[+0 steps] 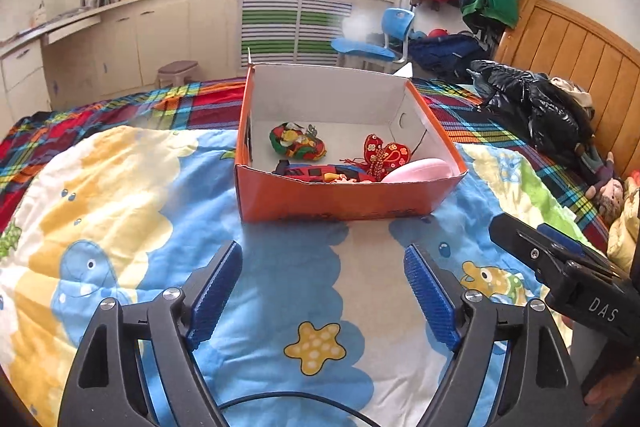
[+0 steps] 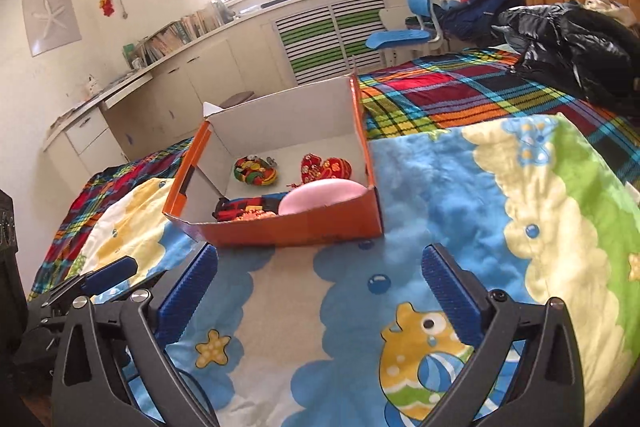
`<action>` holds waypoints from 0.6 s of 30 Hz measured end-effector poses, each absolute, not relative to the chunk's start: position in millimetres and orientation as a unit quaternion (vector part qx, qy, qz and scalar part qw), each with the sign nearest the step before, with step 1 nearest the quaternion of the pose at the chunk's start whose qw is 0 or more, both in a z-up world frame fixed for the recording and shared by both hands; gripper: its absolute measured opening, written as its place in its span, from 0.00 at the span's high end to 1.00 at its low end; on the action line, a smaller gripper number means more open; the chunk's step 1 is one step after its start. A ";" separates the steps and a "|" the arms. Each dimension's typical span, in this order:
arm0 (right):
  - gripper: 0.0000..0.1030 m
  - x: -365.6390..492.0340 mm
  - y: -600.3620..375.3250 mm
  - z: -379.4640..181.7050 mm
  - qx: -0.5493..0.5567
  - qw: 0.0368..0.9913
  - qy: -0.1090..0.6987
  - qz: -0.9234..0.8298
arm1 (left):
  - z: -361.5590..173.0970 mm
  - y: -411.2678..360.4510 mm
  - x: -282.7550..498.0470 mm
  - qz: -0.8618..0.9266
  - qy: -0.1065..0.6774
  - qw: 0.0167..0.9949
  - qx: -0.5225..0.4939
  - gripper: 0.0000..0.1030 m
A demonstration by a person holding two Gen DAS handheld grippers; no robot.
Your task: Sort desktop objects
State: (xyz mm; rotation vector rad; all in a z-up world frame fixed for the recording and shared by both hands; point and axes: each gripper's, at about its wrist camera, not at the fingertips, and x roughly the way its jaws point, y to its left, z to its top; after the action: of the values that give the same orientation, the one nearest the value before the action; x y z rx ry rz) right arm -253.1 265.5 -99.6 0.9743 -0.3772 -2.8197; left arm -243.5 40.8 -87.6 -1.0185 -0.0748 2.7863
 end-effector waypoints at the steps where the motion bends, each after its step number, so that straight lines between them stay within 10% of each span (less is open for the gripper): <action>1: 0.00 -248.0 266.9 -101.7 0.323 0.058 -0.123 -0.937 | -89.2 42.4 -240.6 0.938 -0.014 0.085 -0.335 0.17; 18: 0.00 -216.2 246.4 -141.5 0.252 0.059 -0.070 -0.963 | -138.2 41.1 -225.1 0.966 0.009 0.031 -0.256 0.15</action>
State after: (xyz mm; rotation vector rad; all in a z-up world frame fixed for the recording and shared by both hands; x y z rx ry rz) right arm -216.2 246.4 -141.5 0.7629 -0.2112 -2.9186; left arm -225.1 41.1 -138.2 -0.7896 0.0264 2.9768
